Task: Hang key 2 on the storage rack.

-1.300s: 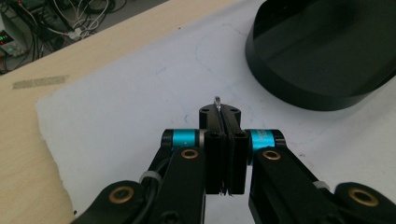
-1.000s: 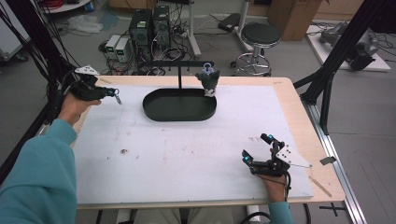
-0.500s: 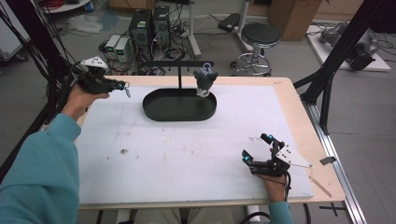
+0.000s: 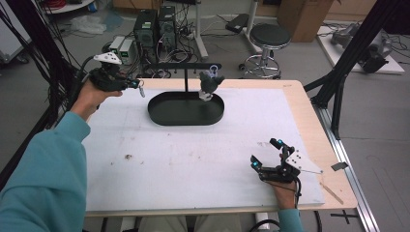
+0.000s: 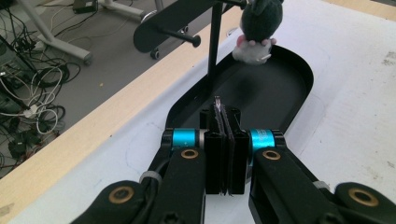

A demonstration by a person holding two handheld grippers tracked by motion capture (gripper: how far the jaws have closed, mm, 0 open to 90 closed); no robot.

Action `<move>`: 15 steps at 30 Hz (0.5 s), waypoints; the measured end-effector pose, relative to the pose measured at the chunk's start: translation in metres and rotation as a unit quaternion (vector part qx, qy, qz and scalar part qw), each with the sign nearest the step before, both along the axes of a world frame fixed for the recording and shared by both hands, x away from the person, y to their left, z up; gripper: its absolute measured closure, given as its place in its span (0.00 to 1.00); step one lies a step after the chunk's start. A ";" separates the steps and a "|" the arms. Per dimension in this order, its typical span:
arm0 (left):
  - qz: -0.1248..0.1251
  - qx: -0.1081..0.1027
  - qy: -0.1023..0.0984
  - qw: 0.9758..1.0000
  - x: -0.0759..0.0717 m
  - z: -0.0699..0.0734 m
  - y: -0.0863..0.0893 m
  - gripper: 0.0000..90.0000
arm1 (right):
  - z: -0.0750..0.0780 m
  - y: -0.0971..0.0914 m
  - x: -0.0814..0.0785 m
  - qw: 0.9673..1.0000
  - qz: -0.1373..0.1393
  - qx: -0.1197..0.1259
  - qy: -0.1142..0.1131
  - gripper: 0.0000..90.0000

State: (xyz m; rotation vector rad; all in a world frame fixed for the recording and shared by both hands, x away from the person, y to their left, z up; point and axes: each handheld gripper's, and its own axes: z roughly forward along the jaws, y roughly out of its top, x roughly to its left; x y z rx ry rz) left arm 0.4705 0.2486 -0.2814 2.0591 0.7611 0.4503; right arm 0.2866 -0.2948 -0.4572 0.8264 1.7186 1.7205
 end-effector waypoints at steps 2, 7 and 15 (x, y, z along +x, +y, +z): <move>-0.002 0.001 0.001 1.000 0.002 0.001 -0.003 0.98 | 0.000 0.000 0.000 1.000 0.000 0.001 0.000 0.01; -0.009 0.000 0.003 1.000 0.009 0.003 -0.010 0.98 | 0.000 0.000 0.000 1.000 0.000 0.000 0.000 0.01; -0.015 0.004 0.002 1.000 0.020 0.009 -0.021 0.98 | 0.000 0.000 0.000 1.000 0.000 0.000 0.000 0.01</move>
